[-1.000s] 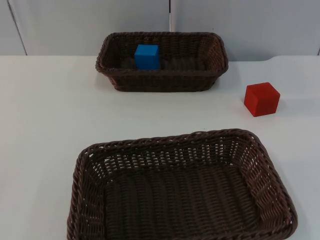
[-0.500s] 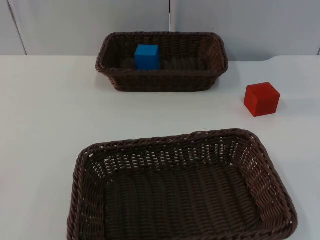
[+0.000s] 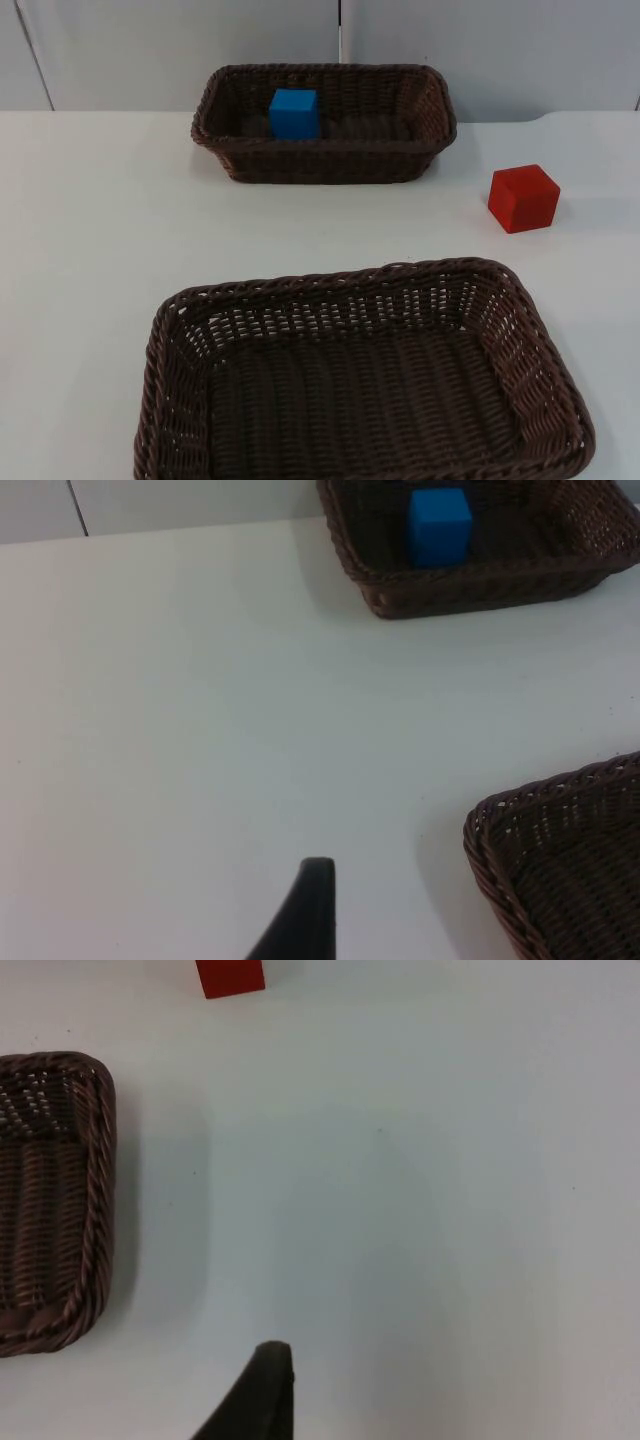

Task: Pick up one cube with the left hand and place it into the upper basket. Pick up one cube with the right hand and place it into the lower basket.

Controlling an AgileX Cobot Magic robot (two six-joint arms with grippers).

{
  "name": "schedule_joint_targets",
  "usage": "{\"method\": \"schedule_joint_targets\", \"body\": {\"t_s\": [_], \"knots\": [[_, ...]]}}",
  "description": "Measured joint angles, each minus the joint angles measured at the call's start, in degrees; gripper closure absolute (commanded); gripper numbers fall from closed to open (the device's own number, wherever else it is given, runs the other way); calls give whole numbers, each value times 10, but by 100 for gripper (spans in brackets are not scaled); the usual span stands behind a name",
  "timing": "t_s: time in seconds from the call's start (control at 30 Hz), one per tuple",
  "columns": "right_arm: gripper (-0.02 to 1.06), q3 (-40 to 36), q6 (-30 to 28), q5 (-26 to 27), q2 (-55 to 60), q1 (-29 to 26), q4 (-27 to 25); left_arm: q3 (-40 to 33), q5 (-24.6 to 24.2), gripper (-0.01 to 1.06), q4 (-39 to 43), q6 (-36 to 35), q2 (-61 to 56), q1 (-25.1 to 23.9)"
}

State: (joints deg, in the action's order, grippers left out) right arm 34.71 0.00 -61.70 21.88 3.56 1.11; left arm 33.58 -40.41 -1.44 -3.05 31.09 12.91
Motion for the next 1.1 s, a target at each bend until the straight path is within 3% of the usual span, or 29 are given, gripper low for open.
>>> {"method": "schedule_joint_targets", "body": {"t_s": [0.33, 0.53, 0.93, 1.1], "knots": [[-1, 0, 0, 14, 1, 0, 0, 0, 0, 18, -2, 0, 0, 0], [-1, 0, 4, 70, 11, 0, -2, 0, 0, 18, -2, 0, 0, 0], [-1, 2, 0, 135, 218, 0, -2, 0, 0, 18, -2, 0, 0, 0], [-1, 42, 0, 140, 331, 0, -3, 0, 0, 18, -2, 0, 0, 0]]}}
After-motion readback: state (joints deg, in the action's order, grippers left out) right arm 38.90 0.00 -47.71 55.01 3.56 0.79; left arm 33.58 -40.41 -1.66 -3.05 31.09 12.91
